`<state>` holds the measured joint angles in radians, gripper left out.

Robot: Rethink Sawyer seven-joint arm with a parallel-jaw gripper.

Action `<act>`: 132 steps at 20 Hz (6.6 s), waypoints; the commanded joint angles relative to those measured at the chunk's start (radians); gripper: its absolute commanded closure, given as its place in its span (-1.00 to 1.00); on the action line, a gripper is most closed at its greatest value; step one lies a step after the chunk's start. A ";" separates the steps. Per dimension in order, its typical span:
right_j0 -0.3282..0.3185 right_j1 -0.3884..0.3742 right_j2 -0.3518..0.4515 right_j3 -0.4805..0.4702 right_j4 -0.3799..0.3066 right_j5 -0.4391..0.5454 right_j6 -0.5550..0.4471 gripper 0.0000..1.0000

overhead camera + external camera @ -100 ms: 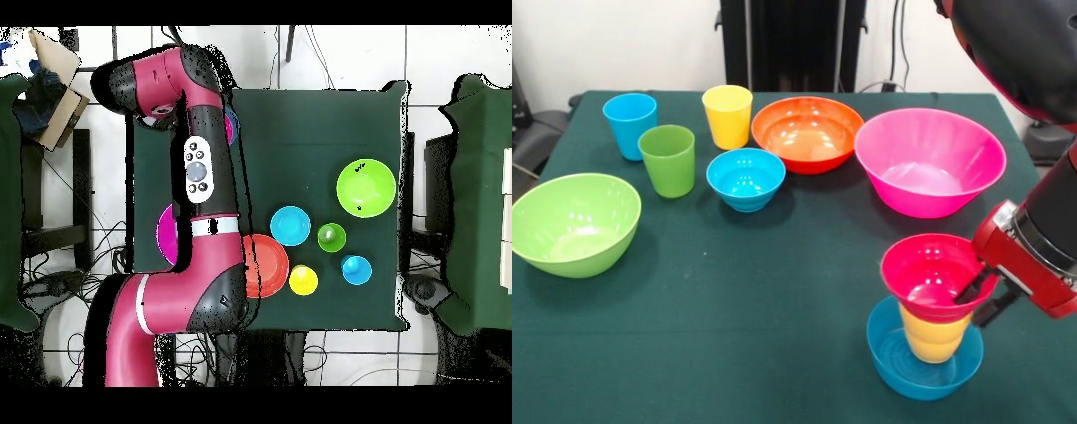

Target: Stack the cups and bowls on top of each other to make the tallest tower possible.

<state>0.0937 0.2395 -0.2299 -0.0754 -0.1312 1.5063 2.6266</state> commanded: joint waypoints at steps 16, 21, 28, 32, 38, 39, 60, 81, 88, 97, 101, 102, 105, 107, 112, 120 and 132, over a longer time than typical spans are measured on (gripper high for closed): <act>-0.043 0.016 -0.364 0.038 0.490 -0.063 0.171 -1.00; -0.042 0.013 -0.476 0.059 0.598 -0.068 0.152 -1.00; 0.001 -0.074 -0.428 0.154 0.535 -0.040 0.104 -1.00; 0.050 -0.184 -0.331 0.346 0.450 -0.112 0.048 -1.00; 0.126 -0.428 -0.224 0.823 0.368 -0.348 -0.087 -1.00; 0.134 -0.481 -0.214 0.926 0.362 -0.402 -0.125 -1.00; 0.020 -0.780 -0.085 1.424 0.234 -0.716 -0.324 -1.00; -0.135 -0.853 0.031 1.679 0.203 -0.967 -0.129 -1.00; -0.148 -0.855 0.053 1.662 0.217 -0.943 -0.116 -1.00; -0.180 -0.866 0.105 1.671 0.223 -0.934 -0.127 -1.00; -0.147 -0.855 0.078 1.644 0.221 -0.909 -0.077 -1.00; -0.133 -0.852 0.066 1.636 0.220 -0.899 -0.059 -1.00; -0.068 -0.866 0.010 1.603 0.227 -0.824 0.013 -1.00; -0.042 -0.888 -0.016 1.583 0.223 -0.765 0.019 -1.00; 0.005 -0.923 -0.023 1.561 0.235 -0.729 0.015 -1.00; 0.078 -0.784 -0.052 1.427 0.261 -0.785 0.113 -1.00; 0.141 -0.596 -0.125 1.267 0.285 -0.806 0.164 -1.00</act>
<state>0.2177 -0.4983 -0.3792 1.2656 0.1486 0.6742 2.5852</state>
